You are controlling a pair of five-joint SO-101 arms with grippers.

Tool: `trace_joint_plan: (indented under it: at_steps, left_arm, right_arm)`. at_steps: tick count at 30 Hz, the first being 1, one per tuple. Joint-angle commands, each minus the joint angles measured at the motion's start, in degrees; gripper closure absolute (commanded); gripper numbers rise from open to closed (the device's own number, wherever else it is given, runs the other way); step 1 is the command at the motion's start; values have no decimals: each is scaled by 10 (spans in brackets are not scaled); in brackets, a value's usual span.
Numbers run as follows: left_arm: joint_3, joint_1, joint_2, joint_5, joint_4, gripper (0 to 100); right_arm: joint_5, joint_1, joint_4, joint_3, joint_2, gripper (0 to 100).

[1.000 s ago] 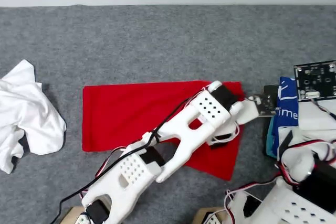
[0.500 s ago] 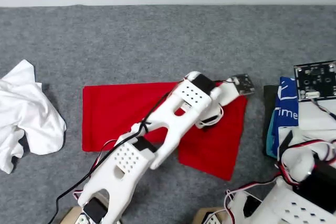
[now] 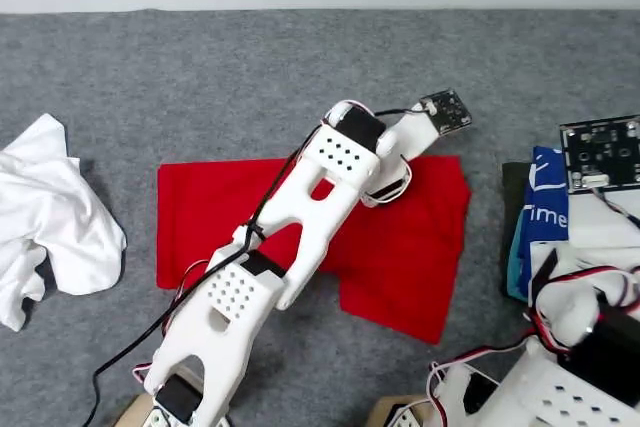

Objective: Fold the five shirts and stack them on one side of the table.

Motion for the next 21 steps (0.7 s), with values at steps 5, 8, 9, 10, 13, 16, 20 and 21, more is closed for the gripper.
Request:
trace_joint_plan:
  at_steps: [5,8,9,10,13,16,20,21]
  left_arm:
    - [-84,51,-16,10,93,855]
    - [-61,72,-38,14,93,882]
    - [-45,83,-47,14,93,885]
    - [-24,91,-58,15,93,886]
    - [58,118,-104,16,92,889]
    - [143,140,-156,25,91,889]
    - [244,178,-207,32,90,884]
    - [264,191,-213,31,89,884]
  right_arm:
    - [-7,9,17,0,-24,988]
    - [-5,9,17,1,-44,988]
    - [-4,9,17,2,-48,988]
    - [-4,9,17,7,-54,988]
    - [-4,9,17,27,-66,988]
    - [-6,9,17,34,-79,988]
    - [-7,9,15,34,-82,988]
    - [-7,9,15,34,-81,988]
